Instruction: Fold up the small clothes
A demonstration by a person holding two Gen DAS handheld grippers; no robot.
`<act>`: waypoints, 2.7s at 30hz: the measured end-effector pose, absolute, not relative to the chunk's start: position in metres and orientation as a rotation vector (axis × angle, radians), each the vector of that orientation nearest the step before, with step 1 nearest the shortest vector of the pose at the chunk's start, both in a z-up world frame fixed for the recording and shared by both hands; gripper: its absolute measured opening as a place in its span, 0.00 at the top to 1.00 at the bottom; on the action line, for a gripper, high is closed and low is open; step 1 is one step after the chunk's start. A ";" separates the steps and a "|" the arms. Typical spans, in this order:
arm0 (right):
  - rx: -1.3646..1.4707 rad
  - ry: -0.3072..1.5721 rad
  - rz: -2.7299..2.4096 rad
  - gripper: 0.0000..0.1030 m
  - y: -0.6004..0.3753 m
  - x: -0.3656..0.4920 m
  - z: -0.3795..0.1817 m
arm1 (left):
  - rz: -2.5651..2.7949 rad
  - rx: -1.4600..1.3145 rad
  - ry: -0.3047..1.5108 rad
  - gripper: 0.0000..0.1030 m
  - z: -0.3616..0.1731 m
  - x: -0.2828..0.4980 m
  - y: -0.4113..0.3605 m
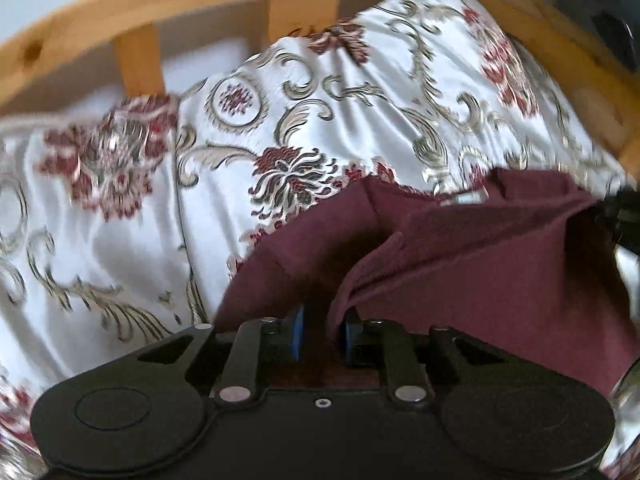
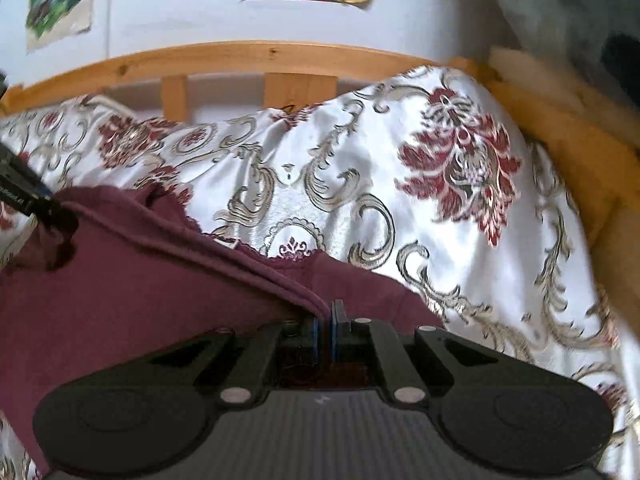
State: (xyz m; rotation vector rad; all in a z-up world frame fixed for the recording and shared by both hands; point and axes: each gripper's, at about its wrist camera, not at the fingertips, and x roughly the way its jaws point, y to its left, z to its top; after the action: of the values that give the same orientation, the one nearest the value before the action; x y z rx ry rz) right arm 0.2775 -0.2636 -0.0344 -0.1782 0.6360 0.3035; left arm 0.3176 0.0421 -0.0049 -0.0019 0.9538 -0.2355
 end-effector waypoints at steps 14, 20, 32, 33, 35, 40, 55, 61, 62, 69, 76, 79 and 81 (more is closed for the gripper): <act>0.053 0.591 0.367 0.23 -0.301 0.262 -0.051 | -0.201 -0.094 0.714 0.01 0.016 0.242 0.050; -0.017 0.576 0.375 0.18 -0.298 0.251 -0.051 | -0.197 0.126 0.712 0.10 -0.009 0.218 -0.002; -0.305 0.570 0.400 0.27 -0.249 0.231 -0.065 | -0.077 0.267 0.745 0.45 -0.025 0.226 -0.014; -0.302 0.572 0.383 0.31 -0.248 0.232 -0.067 | -0.096 0.256 0.737 0.42 -0.024 0.223 -0.013; -0.276 0.575 0.355 0.40 -0.251 0.232 -0.068 | -0.137 0.244 0.728 0.35 -0.022 0.217 -0.013; -0.207 0.563 0.277 0.63 -0.263 0.240 -0.068 | -0.182 0.285 0.753 0.24 -0.027 0.213 -0.022; -0.100 0.570 0.215 0.92 -0.280 0.247 -0.064 | -0.114 0.347 0.773 0.65 -0.035 0.224 -0.023; -0.059 0.573 0.199 0.92 -0.284 0.243 -0.061 | -0.092 0.269 0.716 0.97 -0.024 0.224 -0.014; -0.049 0.575 0.194 0.92 -0.285 0.241 -0.060 | -0.080 0.236 0.697 0.98 -0.021 0.224 -0.010; 0.059 0.595 0.131 0.92 -0.296 0.230 -0.051 | 0.024 -0.027 0.622 0.99 -0.011 0.229 0.030; 0.062 0.614 0.109 0.93 -0.297 0.227 -0.058 | 0.093 -0.181 0.637 0.99 -0.032 0.240 0.056; 0.058 0.619 0.097 0.93 -0.298 0.221 -0.057 | 0.095 -0.174 0.625 0.99 -0.033 0.242 0.056; 0.048 0.627 0.086 0.93 -0.298 0.213 -0.056 | 0.086 -0.151 0.625 0.99 -0.033 0.244 0.051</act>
State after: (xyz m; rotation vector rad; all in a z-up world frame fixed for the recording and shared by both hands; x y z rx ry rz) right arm 0.2133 -0.2981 -0.0558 0.0483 0.6268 0.0861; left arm 0.2439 0.0515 -0.0333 -0.1506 0.6253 0.0863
